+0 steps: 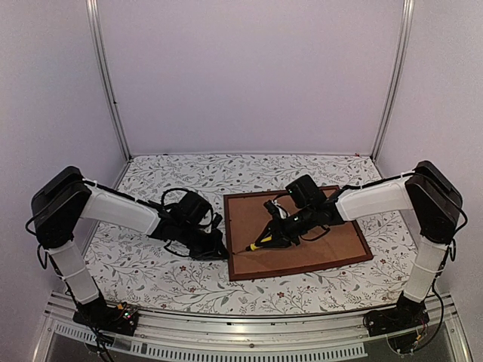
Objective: Take the photo out of the frame
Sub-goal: Release the fastener from the backboard.
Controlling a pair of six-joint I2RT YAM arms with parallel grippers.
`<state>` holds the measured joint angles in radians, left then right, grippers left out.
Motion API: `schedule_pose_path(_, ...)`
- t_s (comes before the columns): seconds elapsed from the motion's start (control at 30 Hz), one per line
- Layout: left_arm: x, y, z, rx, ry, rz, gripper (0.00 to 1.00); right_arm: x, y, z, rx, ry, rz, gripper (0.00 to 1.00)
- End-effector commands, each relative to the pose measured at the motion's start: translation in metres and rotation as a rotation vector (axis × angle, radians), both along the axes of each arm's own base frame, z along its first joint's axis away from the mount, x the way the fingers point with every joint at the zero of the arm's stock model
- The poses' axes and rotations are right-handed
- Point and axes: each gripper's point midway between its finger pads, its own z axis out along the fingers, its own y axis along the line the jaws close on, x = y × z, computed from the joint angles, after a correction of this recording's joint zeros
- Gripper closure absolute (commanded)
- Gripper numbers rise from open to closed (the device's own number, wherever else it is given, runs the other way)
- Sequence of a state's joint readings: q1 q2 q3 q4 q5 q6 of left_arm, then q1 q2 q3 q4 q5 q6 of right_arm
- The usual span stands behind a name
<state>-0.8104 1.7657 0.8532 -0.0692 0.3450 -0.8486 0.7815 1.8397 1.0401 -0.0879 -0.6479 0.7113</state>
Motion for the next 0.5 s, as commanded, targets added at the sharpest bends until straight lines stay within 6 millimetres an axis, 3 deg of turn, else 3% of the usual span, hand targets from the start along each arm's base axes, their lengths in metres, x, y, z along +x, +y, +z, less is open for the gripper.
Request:
schedule_pose_path(0.0, -0.005, 0.018, -0.035, 0.126, 0.033, 0.010, 0.94, 0.001, 0.002, -0.009, -0.010, 0.011, 0.007, 1.00)
schedule_pose_path(0.27, -0.008, 0.011, -0.039, 0.127, 0.038, -0.012, 0.95, -0.003, 0.016, 0.002, -0.022, -0.013, 0.029, 1.00)
schedule_pose_path(0.47, -0.011, 0.006, -0.039, 0.123, 0.041, -0.029, 0.95, -0.010, 0.032, -0.003, -0.050, -0.016, 0.053, 1.00)
